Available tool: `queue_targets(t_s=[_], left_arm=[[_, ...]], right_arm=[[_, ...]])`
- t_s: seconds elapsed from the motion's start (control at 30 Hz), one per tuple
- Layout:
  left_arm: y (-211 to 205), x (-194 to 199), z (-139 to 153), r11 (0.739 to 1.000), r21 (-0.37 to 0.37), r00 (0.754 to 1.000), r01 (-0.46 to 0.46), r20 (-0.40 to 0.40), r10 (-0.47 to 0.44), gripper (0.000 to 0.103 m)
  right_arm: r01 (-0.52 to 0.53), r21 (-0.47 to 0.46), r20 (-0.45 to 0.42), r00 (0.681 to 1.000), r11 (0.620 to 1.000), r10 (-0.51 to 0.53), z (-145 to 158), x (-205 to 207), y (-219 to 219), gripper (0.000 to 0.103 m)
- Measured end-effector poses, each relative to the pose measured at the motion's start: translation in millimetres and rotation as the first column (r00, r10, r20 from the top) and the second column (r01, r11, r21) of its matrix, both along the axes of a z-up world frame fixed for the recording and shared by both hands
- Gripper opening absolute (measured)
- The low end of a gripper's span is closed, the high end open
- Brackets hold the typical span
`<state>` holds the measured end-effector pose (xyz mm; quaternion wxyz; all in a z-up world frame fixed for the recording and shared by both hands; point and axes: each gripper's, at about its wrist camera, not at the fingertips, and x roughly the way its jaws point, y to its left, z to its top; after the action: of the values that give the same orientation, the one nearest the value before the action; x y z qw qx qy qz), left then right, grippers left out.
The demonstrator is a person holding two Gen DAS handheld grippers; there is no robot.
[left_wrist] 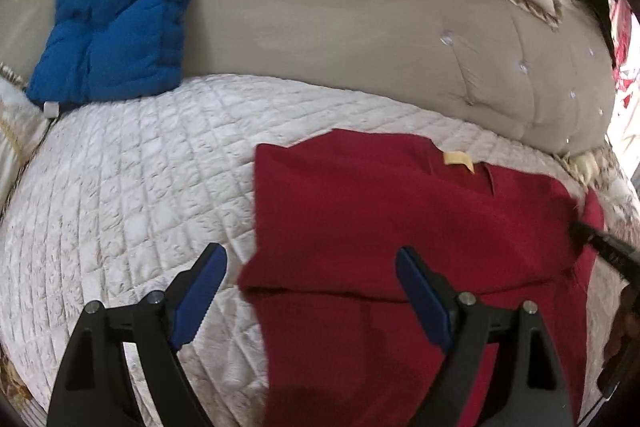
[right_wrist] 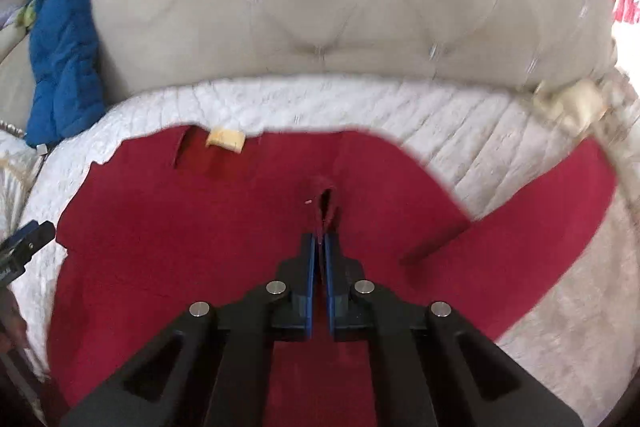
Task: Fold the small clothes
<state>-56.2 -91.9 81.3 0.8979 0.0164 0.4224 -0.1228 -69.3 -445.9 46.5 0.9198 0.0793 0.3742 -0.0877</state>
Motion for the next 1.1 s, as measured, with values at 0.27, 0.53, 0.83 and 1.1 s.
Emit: queue_targets(t_s=[0.27,0.53,0.83,1.1], left_arm=[[-22,-3,-20,0.998,0.052,0.999,0.020,-0.038,-0.018,0.090],[-25,8,-30,0.997,0.071,0.999,-0.011,-0.040,0.014,0.090],[-33,10,-34,0.994,0.111,0.999,-0.001,-0.035,0.005,0.090],[-39,-5,-12,0.997,0.071,1.000,0.024,-0.017,-0.023,0.090]], right_arm=[[0.040,0.019,-0.031,0.999,0.999,-0.040,-5,-12,-13,0.000],[-0.058,0.174,0.012,0.998,0.983,0.057,-1,-8,5,0.002],[0.028,0.153,-0.064,0.998,0.988,-0.018,-29,14,-2,0.000],[0.037,0.140,-0.018,0.999,0.989,-0.035,-12,-12,-3,0.003]])
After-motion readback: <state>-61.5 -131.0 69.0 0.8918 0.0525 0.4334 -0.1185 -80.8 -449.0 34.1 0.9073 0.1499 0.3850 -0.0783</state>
